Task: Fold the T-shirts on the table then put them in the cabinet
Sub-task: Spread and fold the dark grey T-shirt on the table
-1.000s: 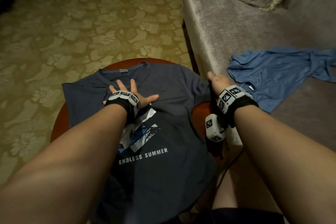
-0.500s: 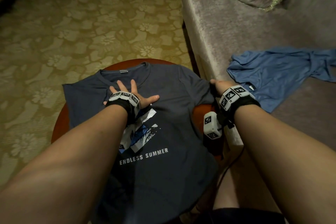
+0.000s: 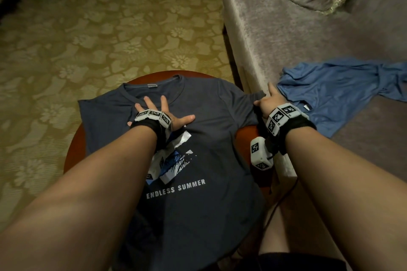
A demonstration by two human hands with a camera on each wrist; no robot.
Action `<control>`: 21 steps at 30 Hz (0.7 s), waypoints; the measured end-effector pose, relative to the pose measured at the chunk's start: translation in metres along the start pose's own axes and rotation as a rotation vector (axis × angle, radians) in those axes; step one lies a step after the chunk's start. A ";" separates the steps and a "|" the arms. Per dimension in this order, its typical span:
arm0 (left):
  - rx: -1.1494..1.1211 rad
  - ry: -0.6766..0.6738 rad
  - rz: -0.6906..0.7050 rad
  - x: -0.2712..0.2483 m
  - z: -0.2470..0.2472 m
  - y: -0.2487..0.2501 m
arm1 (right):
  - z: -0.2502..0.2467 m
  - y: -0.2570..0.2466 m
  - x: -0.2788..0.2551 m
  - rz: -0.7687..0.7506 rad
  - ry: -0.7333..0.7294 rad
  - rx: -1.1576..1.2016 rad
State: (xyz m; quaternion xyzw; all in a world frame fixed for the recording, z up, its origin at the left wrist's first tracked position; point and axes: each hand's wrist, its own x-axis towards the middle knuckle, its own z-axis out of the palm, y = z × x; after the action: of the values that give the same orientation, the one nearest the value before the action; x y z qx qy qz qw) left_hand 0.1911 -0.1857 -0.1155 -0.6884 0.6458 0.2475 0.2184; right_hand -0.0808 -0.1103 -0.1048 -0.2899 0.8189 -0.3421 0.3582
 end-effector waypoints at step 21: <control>-0.173 -0.004 0.117 -0.009 -0.023 -0.013 | 0.044 -0.047 -0.039 -0.310 0.036 -0.275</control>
State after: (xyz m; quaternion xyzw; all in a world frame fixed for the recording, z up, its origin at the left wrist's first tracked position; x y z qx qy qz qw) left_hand 0.2050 -0.1918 -0.0922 -0.6652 0.6607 0.3163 0.1448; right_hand -0.0132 -0.1263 -0.0759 -0.4523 0.8098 -0.2834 0.2437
